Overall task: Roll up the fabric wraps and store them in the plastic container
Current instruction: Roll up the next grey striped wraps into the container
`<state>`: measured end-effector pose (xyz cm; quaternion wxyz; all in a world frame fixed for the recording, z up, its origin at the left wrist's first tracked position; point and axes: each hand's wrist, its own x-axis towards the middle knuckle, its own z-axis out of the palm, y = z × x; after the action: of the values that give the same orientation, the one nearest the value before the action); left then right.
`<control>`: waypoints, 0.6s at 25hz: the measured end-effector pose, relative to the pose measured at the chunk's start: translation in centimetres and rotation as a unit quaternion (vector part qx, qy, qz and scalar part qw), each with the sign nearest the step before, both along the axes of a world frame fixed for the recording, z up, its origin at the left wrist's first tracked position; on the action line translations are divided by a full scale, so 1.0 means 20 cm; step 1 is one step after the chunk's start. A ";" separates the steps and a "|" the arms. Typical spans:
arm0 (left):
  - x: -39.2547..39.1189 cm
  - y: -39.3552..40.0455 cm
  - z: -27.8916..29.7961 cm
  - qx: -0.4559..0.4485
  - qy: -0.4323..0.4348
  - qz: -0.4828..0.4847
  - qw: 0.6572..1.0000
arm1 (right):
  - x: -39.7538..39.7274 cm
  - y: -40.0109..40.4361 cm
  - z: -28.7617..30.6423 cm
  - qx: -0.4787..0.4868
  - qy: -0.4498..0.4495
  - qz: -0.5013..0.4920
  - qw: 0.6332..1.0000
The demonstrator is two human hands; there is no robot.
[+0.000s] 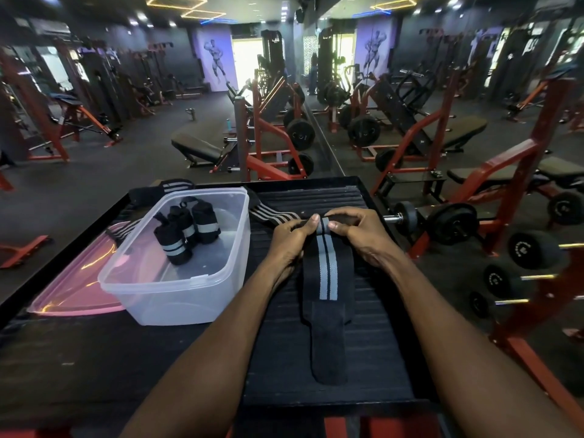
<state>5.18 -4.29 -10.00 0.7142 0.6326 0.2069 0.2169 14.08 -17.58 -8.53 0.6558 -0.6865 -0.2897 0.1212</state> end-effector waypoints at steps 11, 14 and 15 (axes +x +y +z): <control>0.01 0.00 -0.01 -0.039 -0.002 -0.013 0.999 | 0.02 0.00 -0.02 -0.005 -0.003 0.008 1.000; 0.01 0.01 -0.02 -0.012 0.015 0.014 1.000 | 0.01 0.00 -0.02 -0.007 -0.001 0.024 1.000; 0.01 0.02 -0.02 0.002 0.011 0.024 1.000 | 0.01 0.01 -0.01 -0.011 0.009 0.021 1.000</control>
<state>5.40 -3.87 -10.43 0.7051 0.6312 0.2297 0.2272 14.31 -17.42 -8.74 0.6479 -0.6864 -0.2969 0.1447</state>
